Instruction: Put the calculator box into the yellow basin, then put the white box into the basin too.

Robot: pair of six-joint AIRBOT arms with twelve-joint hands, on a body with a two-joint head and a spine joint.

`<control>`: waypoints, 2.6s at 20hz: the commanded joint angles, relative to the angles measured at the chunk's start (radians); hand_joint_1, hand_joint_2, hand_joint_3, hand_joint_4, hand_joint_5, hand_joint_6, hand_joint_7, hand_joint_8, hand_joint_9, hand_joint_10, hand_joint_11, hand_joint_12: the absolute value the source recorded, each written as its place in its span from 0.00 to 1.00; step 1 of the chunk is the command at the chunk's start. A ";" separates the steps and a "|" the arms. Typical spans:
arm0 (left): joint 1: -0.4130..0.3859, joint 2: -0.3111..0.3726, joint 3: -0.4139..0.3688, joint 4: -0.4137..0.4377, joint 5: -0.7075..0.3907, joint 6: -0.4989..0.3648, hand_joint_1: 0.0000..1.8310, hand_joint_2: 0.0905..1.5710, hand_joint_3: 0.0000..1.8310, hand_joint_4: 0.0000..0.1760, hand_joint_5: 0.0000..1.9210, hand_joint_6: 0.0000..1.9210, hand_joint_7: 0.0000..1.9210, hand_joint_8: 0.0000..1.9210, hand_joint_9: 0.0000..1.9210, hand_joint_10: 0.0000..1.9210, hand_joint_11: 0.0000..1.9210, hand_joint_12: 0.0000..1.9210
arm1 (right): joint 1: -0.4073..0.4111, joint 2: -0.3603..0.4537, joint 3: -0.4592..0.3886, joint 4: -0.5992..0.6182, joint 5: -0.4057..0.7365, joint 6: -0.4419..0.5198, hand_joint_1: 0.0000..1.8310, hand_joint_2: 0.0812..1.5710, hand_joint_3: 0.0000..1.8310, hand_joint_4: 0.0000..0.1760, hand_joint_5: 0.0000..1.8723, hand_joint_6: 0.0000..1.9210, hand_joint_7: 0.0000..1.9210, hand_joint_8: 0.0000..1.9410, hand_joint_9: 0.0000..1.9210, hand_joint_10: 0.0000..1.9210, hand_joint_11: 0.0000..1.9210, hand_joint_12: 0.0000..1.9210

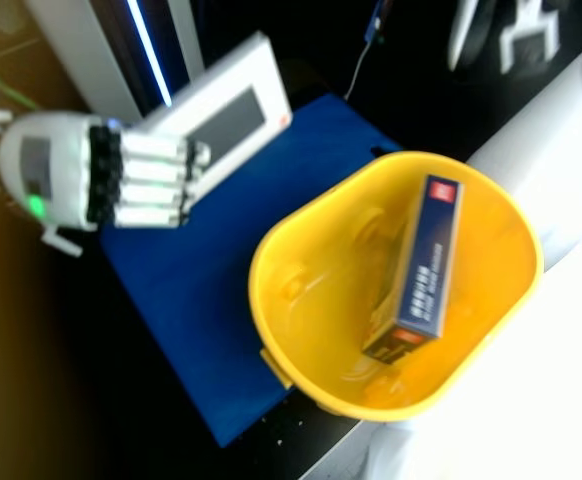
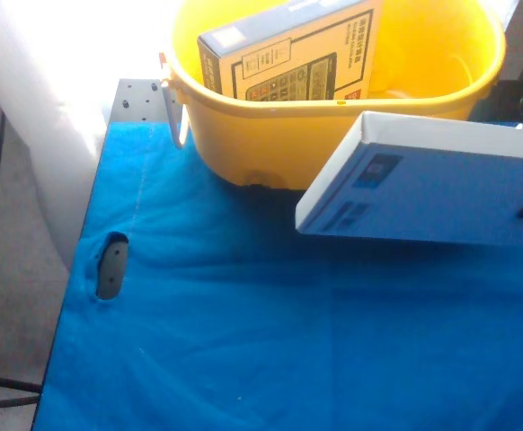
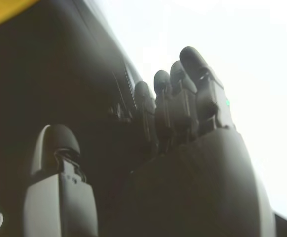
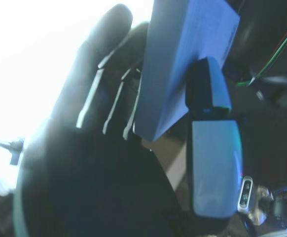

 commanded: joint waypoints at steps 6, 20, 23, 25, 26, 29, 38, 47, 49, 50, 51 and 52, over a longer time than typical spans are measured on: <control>-0.159 0.089 -0.068 0.075 -0.167 0.000 0.18 0.77 0.01 0.00 0.17 0.00 0.16 0.00 0.17 0.02 0.00 0.71 | 0.015 0.052 -0.019 -0.034 -0.218 -0.019 0.75 0.70 0.00 0.00 0.48 0.58 0.53 0.44 0.48 0.63 0.38 0.63; -0.197 0.089 -0.065 -0.105 -0.084 0.276 0.32 0.72 0.00 0.00 0.24 0.01 0.21 0.00 0.19 0.02 0.00 0.71 | 0.281 0.049 0.139 0.019 -0.115 -0.048 0.75 0.70 0.00 0.00 0.47 0.59 0.53 0.44 0.48 0.63 0.38 0.63; -0.186 0.079 -0.055 -0.116 -0.082 0.277 0.31 0.73 0.00 0.00 0.24 0.00 0.20 0.00 0.18 0.01 0.00 0.71 | 0.373 0.014 0.190 -0.005 -0.011 -0.054 0.75 0.70 0.00 0.00 0.47 0.59 0.53 0.44 0.48 0.63 0.38 0.63; -0.182 0.080 -0.053 -0.117 -0.082 0.277 0.31 0.72 0.00 0.00 0.23 0.00 0.20 0.00 0.18 0.01 0.00 0.71 | 0.480 -0.034 0.239 -0.034 0.096 -0.055 0.75 0.70 0.00 0.00 0.47 0.61 0.52 0.42 0.48 0.63 0.38 0.63; -0.178 0.080 -0.050 -0.120 -0.082 0.277 0.30 0.73 0.00 0.00 0.22 0.00 0.19 0.00 0.17 0.00 0.00 0.72 | 0.517 -0.067 0.272 -0.034 0.148 -0.055 0.75 0.70 0.00 0.00 0.47 0.59 0.53 0.44 0.48 0.63 0.38 0.63; -0.177 0.067 -0.048 -0.120 -0.085 0.279 0.33 0.72 0.00 0.00 0.23 0.00 0.18 0.00 0.18 0.01 0.00 0.73 | 0.554 -0.098 0.311 -0.034 0.190 -0.054 0.75 0.70 0.00 0.00 0.47 0.59 0.52 0.44 0.48 0.63 0.38 0.63; -0.160 0.045 -0.038 -0.121 -0.090 0.282 0.36 0.70 0.00 0.00 0.26 0.01 0.17 0.00 0.18 0.01 0.00 0.75 | 0.714 -0.199 0.406 -0.034 0.367 -0.087 0.79 0.75 0.00 0.00 0.20 0.37 0.36 0.68 0.43 0.76 0.38 0.84; -0.150 0.029 -0.029 -0.121 -0.093 0.282 0.38 0.68 0.00 0.00 0.23 0.00 0.20 0.01 0.20 0.03 0.00 0.74 | 0.772 -0.224 0.433 -0.034 0.408 -0.105 0.41 0.61 0.00 0.00 0.26 0.09 0.25 0.07 0.18 0.22 0.02 0.76; -0.146 0.030 -0.029 -0.124 -0.095 0.282 0.38 0.70 0.00 0.00 0.24 0.00 0.20 0.01 0.20 0.03 0.00 0.74 | 0.772 -0.224 0.433 -0.034 0.408 -0.105 0.34 0.65 0.01 0.00 0.17 0.01 0.09 0.00 0.04 0.08 0.00 0.52; -0.142 0.030 -0.029 -0.127 -0.097 0.282 0.39 0.70 0.00 0.00 0.23 0.00 0.20 0.01 0.20 0.03 0.00 0.74 | 0.772 -0.224 0.433 -0.034 0.408 -0.105 0.27 0.73 0.02 0.02 0.08 0.00 0.02 0.00 0.01 0.02 0.00 0.30; -0.139 0.030 -0.029 -0.128 -0.097 0.282 0.38 0.70 0.00 0.00 0.23 0.00 0.21 0.01 0.21 0.03 0.00 0.74 | 0.774 -0.223 0.433 -0.034 0.408 -0.105 0.23 0.76 0.02 0.00 0.05 0.00 0.01 0.00 0.00 0.00 0.00 0.16; -0.136 0.031 -0.029 -0.130 -0.098 0.282 0.37 0.71 0.00 0.00 0.24 0.00 0.21 0.01 0.21 0.03 0.00 0.74 | 0.776 -0.223 0.433 -0.034 0.407 -0.105 0.21 0.78 0.02 0.00 0.01 0.00 0.00 0.00 0.00 0.00 0.00 0.05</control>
